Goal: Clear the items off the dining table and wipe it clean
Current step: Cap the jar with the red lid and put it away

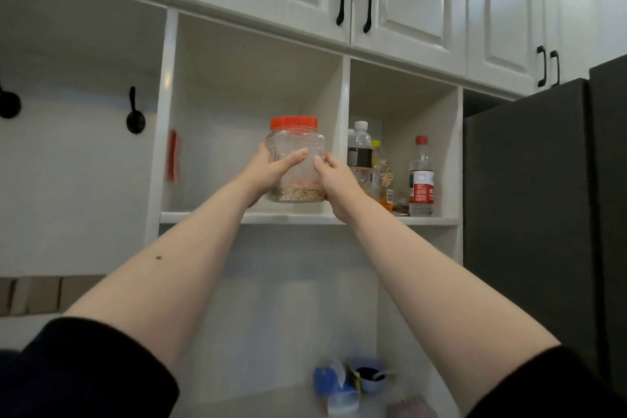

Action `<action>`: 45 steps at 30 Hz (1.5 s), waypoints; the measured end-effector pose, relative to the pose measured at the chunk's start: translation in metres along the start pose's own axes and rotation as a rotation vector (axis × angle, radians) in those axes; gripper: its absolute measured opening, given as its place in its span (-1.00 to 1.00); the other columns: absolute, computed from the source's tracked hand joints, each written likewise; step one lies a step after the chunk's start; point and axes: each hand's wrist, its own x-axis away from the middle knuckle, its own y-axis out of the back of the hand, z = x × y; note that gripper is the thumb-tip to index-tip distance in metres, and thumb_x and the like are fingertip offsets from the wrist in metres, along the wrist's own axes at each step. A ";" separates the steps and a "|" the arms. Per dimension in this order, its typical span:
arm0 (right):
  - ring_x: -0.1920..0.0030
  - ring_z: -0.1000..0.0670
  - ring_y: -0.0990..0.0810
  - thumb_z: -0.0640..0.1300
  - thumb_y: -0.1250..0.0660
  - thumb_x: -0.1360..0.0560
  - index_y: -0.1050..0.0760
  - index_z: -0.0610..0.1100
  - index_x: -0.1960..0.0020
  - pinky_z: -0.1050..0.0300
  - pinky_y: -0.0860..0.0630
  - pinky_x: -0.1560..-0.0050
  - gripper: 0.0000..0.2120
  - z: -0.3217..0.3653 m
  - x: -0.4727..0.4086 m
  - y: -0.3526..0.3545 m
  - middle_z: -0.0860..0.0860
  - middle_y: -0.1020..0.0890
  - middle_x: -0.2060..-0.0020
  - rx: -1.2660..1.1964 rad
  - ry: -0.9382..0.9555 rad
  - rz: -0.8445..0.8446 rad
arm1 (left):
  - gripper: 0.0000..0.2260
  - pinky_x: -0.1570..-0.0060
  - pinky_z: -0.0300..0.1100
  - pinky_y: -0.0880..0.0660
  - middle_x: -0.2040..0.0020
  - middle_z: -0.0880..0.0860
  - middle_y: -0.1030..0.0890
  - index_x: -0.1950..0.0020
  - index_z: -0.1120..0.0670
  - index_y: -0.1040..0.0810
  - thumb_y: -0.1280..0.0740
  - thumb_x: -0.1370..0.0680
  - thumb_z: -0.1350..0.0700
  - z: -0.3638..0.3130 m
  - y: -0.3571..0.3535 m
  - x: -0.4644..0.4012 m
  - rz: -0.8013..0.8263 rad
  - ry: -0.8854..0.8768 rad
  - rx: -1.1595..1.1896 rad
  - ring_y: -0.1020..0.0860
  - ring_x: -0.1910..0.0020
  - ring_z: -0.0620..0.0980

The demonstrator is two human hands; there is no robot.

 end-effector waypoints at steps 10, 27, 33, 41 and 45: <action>-0.05 -0.05 -0.59 -0.10 -0.10 -0.63 -0.44 -0.06 -0.28 0.23 -0.50 0.26 -0.73 -0.069 -0.074 -0.012 -0.07 -0.60 -0.09 0.134 0.008 -0.042 | -0.05 -0.30 0.00 -0.42 -0.35 -0.01 -0.42 -0.44 -0.02 -0.20 -0.47 -0.18 -0.35 0.091 0.031 -0.068 0.124 0.229 -0.108 -0.49 -0.25 -0.04; -0.21 -0.18 -0.51 -0.25 -0.13 -0.57 -0.34 -0.21 -0.33 -0.09 -0.46 -0.26 -0.67 -0.094 -0.109 -0.007 -0.17 -0.52 -0.22 0.523 -0.143 -0.154 | -0.31 -0.47 -0.03 -0.12 -0.55 0.15 0.19 -0.50 0.25 0.29 0.02 -0.63 -0.14 0.113 -0.007 -0.086 0.156 0.491 -0.547 -0.05 -0.52 0.16; -0.22 -0.19 -0.49 -0.33 -0.17 -0.52 -0.37 -0.26 -0.29 0.00 -0.45 -0.26 -0.65 -0.090 -0.098 -0.005 -0.20 -0.51 -0.22 0.631 -0.144 -0.196 | -0.38 -0.48 -0.06 -0.04 -0.54 0.22 0.08 -0.50 0.32 0.18 0.06 -0.65 -0.08 0.117 -0.015 -0.083 0.088 0.507 -0.628 -0.03 -0.52 0.18; -0.32 -0.18 -0.42 -0.32 -0.20 -0.52 -0.22 -0.28 -0.44 0.02 -0.39 -0.34 -0.51 -0.068 -0.059 0.012 -0.21 -0.43 -0.33 0.644 -0.148 -0.189 | -0.58 -0.30 -0.05 -0.33 -0.37 0.31 -0.37 -0.38 0.36 -0.29 -0.08 -0.64 0.09 0.092 -0.030 -0.064 -0.106 0.412 -0.540 -0.37 -0.35 0.24; -0.34 -0.13 -0.41 -0.34 -0.17 -0.52 -0.17 -0.20 -0.48 0.03 -0.37 -0.36 -0.46 -0.049 -0.027 0.032 -0.16 -0.37 -0.38 0.649 -0.134 -0.172 | -0.69 -0.22 -0.01 -0.38 -0.26 0.33 -0.48 -0.27 0.33 -0.43 -0.13 -0.59 0.19 0.062 -0.052 -0.042 -0.377 0.343 -0.579 -0.45 -0.26 0.27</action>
